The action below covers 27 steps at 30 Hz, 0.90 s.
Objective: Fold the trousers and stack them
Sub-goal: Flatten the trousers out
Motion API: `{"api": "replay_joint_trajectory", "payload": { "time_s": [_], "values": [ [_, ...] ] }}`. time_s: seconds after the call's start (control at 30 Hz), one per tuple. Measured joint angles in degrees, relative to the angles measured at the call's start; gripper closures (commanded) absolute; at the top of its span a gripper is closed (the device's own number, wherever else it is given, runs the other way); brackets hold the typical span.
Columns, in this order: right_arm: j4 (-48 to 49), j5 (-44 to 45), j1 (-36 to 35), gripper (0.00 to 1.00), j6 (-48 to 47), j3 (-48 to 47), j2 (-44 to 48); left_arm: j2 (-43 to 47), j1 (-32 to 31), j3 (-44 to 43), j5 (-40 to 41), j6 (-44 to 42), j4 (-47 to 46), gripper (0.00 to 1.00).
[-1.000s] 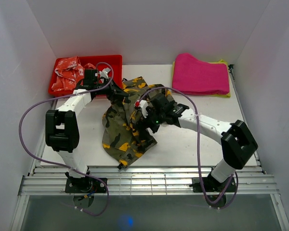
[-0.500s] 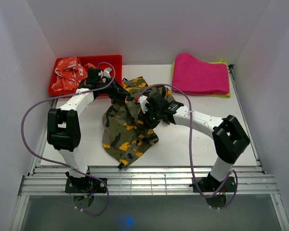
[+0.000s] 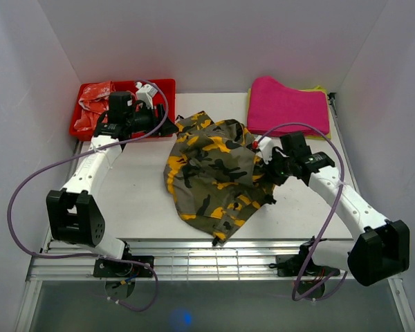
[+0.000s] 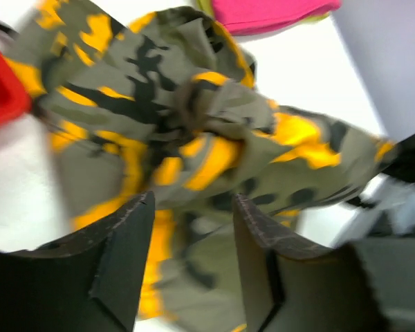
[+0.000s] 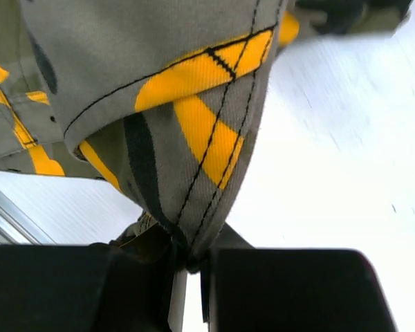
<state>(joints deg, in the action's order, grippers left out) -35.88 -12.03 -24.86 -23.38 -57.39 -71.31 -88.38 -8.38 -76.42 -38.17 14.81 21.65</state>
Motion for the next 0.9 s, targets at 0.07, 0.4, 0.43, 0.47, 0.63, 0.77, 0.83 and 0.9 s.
{"api": "replay_joint_trajectory", "payload": {
  "time_s": [0.07, 0.4, 0.43, 0.47, 0.63, 0.77, 0.83, 0.9],
  "values": [
    [-2.62, 0.48, 4.66, 0.92, -7.17, 2.75, 2.4, 2.29, 0.02, 0.0, 1.57, -7.45, 1.66, 0.38],
    [-8.11, 5.31, 28.33, 0.92, -35.15, 7.41, -2.1, -0.13, -0.11, -0.37, 5.11, -23.82, 5.33, 0.37],
    [-8.15, 5.73, 29.4, 0.92, -36.09, 6.84, -3.74, -1.64, -0.35, -0.79, 5.66, -24.02, 5.29, 0.35],
    [-8.11, 6.1, 30.23, 0.92, -37.0, 6.21, -5.53, -3.56, -0.55, -1.64, 6.34, -24.15, 5.22, 0.34],
    [-7.91, 8.44, 31.26, 0.92, -39.01, 3.37, -12.9, -16.57, -4.02, -9.7, 10.86, -25.09, 4.28, 0.3],
    [-8.22, 9.2, 32.22, 0.92, -39.04, 0.79, -16.98, -25.94, -7.58, -16.59, 14.38, -24.68, 3.5, 0.28],
    [-8.09, 10.01, 32.79, 0.92, -39.67, 0.39, -17.57, -30.1, -9.25, -19.56, 16.72, -24.52, 3.32, 0.21],
    [-6.56, 12.33, 34.03, 0.92, -40.74, -0.66, -17.84, -33.55, -11.02, -21.75, 18.62, -24.52, 3.37, 0.2]
  ]
}}
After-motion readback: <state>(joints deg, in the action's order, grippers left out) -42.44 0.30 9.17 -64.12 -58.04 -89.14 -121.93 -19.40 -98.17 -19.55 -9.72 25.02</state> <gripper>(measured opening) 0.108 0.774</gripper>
